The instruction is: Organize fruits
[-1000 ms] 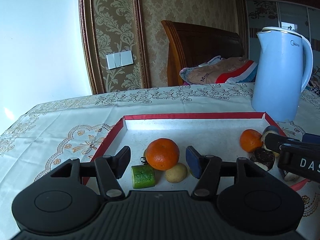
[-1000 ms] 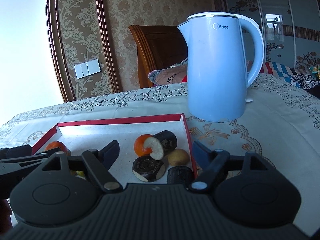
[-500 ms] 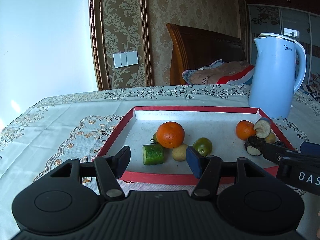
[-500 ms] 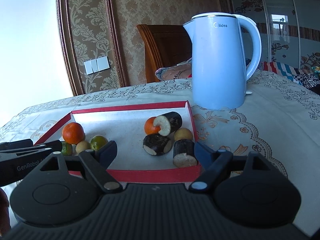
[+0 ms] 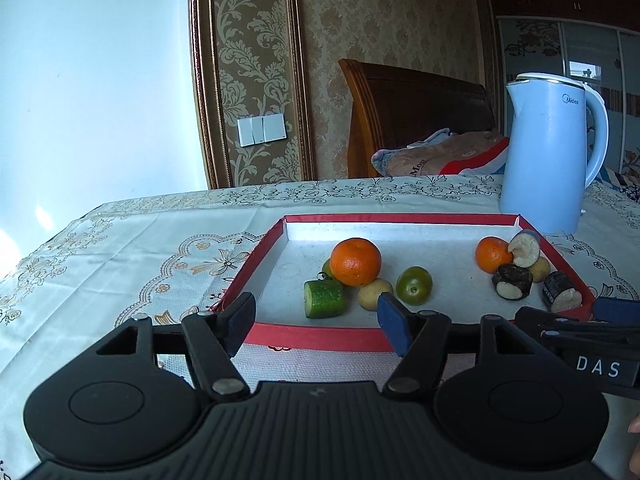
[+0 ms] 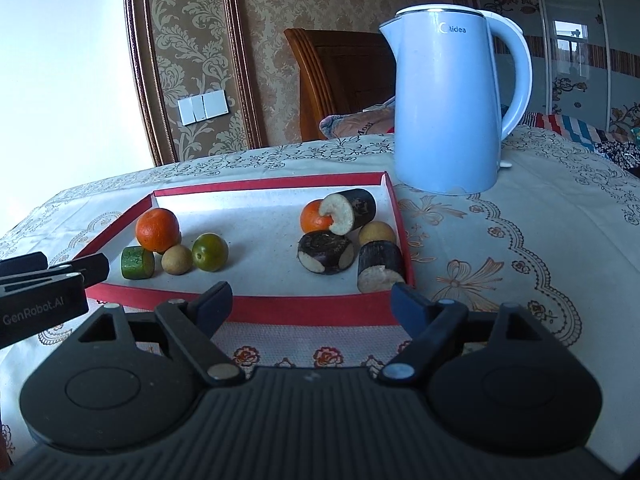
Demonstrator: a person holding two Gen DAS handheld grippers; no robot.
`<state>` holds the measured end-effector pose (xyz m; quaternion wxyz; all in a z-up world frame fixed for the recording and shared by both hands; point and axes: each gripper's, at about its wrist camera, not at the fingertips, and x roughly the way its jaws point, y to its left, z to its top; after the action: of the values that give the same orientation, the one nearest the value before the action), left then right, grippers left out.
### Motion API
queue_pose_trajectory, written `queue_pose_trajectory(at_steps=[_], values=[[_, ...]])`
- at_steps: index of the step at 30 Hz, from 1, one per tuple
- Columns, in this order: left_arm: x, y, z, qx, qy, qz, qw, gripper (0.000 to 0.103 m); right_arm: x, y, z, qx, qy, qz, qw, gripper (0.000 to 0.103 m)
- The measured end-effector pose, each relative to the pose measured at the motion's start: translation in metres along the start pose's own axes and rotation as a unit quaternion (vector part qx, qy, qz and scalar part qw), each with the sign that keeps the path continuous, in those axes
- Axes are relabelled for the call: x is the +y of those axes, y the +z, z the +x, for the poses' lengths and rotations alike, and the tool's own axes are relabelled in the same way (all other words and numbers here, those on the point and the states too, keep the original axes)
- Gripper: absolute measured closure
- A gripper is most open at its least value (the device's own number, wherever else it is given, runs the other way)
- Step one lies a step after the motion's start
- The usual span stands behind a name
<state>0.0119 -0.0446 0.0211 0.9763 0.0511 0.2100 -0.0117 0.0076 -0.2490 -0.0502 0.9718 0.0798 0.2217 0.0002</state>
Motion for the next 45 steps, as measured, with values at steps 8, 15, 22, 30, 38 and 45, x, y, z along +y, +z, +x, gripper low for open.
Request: queue_pose_trajectory(at_steps=[8,15,22,30,38,45], values=[[0.0013,0.0000,-0.0002,0.006,-0.009,-0.004,0.9999,0.036,0.0013,-0.0010,0.0021,0.008,0.003,-0.003,1.000,0.016],[0.0043,-0.0006,0.0006,0.010,-0.001,-0.012,0.9999,0.036,0.0025,-0.0018,0.0034,0.013,0.004,-0.006,1.000,0.016],[0.0001,-0.0011,-0.0020,0.004,0.001,0.002,1.0000,0.036,0.0028,-0.0020,0.0031,0.013,0.004,-0.006,1.000,0.015],[-0.0007,-0.0009,-0.0029,0.000,0.001,0.006,1.0000,0.036,0.0041,-0.0028,0.0032,0.015,0.004,-0.010,1.000,0.015],[-0.0012,-0.0011,-0.0025,0.001,0.000,0.007,1.0000,0.036,0.0049,-0.0031,0.0041,0.015,0.003,-0.013,1.000,0.013],[-0.0029,-0.0018,-0.0039,0.000,-0.002,0.013,0.9999,0.036,0.0041,-0.0027,0.0030,0.013,0.004,-0.010,1.000,0.013]])
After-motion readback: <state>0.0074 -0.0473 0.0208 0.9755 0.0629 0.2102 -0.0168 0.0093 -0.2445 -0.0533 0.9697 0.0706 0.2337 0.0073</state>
